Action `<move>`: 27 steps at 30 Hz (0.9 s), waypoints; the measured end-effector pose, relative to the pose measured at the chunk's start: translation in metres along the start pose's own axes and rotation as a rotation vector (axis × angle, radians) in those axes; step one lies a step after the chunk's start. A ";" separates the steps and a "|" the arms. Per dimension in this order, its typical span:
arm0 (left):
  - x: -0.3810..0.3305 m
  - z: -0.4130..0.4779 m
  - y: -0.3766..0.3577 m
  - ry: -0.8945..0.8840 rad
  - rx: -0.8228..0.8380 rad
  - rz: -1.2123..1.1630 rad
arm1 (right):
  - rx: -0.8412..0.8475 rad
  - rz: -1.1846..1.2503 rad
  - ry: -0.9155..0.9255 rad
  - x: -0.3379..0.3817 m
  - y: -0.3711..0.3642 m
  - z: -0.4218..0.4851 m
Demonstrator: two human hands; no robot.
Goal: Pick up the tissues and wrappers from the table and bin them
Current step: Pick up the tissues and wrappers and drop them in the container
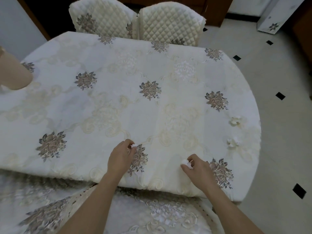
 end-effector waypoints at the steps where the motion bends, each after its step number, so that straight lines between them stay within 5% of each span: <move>1: -0.008 -0.001 0.003 0.021 -0.009 -0.032 | -0.026 0.034 0.002 0.005 0.007 0.002; 15: -0.143 -0.006 0.081 -0.083 -0.277 -0.328 | -0.349 0.409 0.201 0.096 0.131 0.027; 27: -0.144 -0.052 0.145 -0.037 -0.515 -0.266 | -0.245 0.460 0.421 0.154 0.139 0.012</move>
Point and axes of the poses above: each hand's wrist, its own z-axis towards the middle knuckle, its own y-axis out of the back of the hand, x = y × z, the point moved 3 cm from there along z, towards the middle knuckle, and after that the axes turned 15 degrees about -x, right-handed, at the moved point
